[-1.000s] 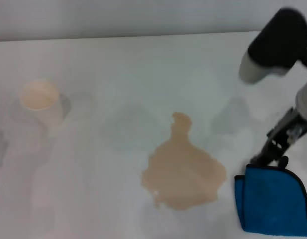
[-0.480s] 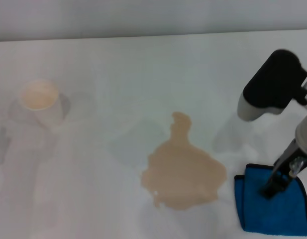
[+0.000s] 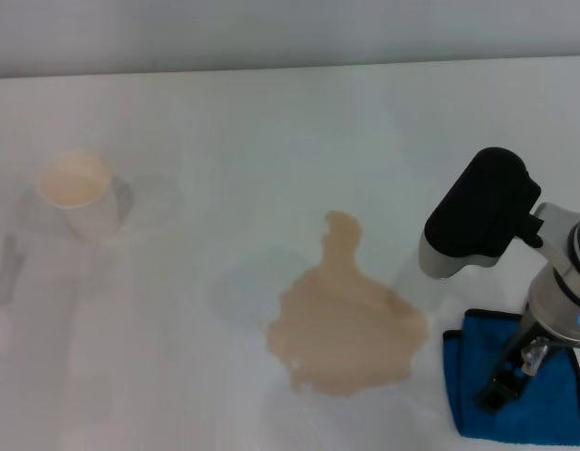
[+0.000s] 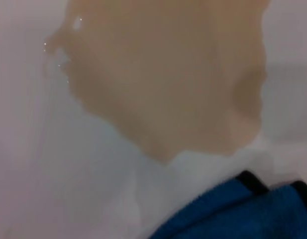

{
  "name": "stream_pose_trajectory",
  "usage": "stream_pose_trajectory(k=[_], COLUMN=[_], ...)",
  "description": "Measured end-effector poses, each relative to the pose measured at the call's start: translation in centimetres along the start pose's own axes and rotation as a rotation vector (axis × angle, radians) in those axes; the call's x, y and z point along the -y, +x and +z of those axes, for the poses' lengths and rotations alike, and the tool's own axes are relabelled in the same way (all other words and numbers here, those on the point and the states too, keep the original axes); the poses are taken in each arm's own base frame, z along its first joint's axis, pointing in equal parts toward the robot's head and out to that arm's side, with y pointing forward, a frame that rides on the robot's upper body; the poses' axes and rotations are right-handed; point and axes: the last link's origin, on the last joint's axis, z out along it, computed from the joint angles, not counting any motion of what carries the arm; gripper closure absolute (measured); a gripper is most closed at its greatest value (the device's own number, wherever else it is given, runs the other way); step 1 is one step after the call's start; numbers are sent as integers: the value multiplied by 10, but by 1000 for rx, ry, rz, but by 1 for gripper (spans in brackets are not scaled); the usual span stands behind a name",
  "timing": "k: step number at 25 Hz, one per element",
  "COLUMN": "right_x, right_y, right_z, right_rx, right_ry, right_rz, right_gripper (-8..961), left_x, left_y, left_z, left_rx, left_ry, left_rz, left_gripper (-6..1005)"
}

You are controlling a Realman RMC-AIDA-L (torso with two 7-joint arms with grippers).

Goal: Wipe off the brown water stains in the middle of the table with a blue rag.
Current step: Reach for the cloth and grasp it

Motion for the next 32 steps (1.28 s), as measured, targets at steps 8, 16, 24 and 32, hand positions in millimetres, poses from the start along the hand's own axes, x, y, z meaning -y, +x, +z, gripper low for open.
stream_pose_trajectory(k=[8,16,24,32], right_x=[3,5,5,5], right_y=[5,9,9,9], right_z=[8,12,13,13], right_rx=[-32,-44,-42,-42], right_ry=[-2,-2,-2,-2], right_rz=[15,21,19,20], right_gripper=[250,272,393,464], left_x=[0,0,0,0], left_y=[0,0,0,0], left_z=[1,1,0,0], left_rx=[0,0,1,0], left_ry=[-2,-2,0,-1], left_rz=[2,2,0,1], left_gripper=[106,106,107,107])
